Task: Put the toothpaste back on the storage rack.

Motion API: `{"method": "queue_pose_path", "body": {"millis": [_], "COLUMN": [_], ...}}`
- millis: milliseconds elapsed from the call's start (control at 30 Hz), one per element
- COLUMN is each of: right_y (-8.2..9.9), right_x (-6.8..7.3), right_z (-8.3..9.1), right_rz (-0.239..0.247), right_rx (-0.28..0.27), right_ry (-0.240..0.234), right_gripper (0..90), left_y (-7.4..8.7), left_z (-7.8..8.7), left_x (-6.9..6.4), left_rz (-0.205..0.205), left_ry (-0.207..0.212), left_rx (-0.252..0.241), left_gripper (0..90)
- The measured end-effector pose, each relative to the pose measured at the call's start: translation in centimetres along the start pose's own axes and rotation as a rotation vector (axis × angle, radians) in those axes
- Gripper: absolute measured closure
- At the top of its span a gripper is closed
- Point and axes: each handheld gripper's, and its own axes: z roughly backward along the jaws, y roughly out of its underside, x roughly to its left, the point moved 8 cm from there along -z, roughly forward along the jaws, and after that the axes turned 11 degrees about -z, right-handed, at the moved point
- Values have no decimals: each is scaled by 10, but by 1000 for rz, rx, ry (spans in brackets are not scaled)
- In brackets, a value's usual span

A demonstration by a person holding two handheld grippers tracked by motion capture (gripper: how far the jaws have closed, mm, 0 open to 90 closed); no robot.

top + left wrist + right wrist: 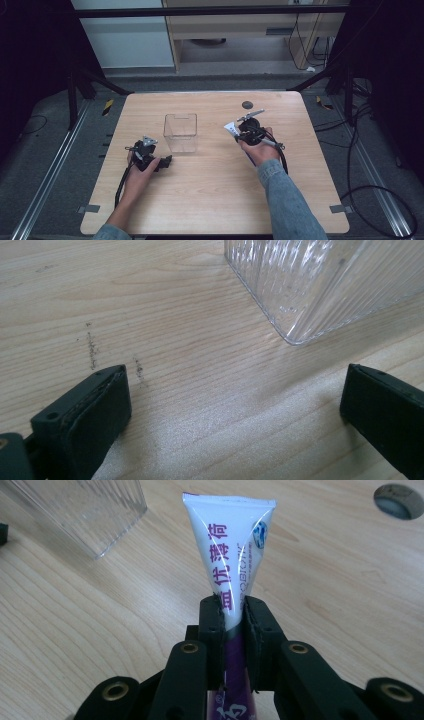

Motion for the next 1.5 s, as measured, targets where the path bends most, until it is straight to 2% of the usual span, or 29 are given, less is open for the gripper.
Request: {"method": "queue_pose_path", "body": {"millis": [167,200,467,733,900,933,1200,1500], "right_y": [-7,-11,-19,-33,-37,-40,-50,-67], "right_x": [2,3,5,15,17,18,27,41], "right_z": [8,11,17,24,24,25,28,32], "right_rz": [5,9,2,-4,-9,-17,-11,-12], "right_rx": [-29,-49,-95,-175,-191,-209,-232,-285], "right_ry": [1,0,-5,-25,-18,-26,-42,-69], "right_gripper": [796,796,797,797,798,798,797,798], "left_y": [0,0,0,0,0,0,0,0], "left_z": [0,0,0,0,0,0,0,0], "left_x": [0,0,0,0,0,0,0,0], "left_rz": [1,2,1,3,3,3,2,2], "left_ry": [-1,-1,-2,-2,-2,-2,-2,-2], "left_rx": [0,0,1,-1,-1,-1,0,0], "left_gripper": [0,0,0,0,0,0,0,0]}}
